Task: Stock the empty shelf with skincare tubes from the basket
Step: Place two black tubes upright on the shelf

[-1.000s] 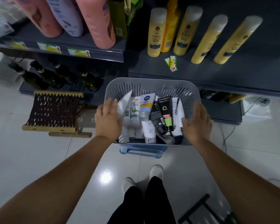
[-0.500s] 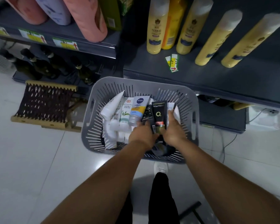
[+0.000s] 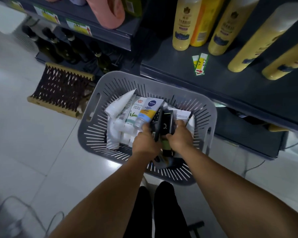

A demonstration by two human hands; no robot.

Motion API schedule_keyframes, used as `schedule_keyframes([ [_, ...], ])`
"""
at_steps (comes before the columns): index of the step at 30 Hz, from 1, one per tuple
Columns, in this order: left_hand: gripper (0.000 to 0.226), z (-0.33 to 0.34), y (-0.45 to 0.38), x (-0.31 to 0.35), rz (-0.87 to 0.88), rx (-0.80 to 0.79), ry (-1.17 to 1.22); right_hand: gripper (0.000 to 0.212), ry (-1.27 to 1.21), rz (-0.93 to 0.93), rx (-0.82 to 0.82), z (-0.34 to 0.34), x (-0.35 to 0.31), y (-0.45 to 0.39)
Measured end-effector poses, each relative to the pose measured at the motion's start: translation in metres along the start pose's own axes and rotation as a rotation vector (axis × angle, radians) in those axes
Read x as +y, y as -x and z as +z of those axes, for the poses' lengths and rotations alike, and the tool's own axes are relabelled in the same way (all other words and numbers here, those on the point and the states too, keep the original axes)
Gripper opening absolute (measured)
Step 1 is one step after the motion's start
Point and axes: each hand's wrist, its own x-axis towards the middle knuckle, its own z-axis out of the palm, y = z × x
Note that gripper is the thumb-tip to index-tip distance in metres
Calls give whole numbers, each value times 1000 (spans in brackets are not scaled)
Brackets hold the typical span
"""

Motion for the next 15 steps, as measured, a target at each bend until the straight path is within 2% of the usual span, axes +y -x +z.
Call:
schedule_keyframes([
  [4,75,-10,6,-3,-57,-155,407,26,-63,7,5,-1,3,5],
  [6,70,-17,10,-5,-24,-244,587,23,-164,1,24,-7,1,12],
  [8,57,-30,17,-5,66,-284,638,23,-196,-45,42,-18,-4,22],
  [10,54,-46,28,2,156,-283,659,12,-207,-96,59,-30,-13,32],
  [13,29,-68,42,18,229,-224,685,34,-279,-138,120,-52,-30,51],
  [15,21,-84,53,31,274,-185,667,40,-308,-179,183,-70,-42,69],
])
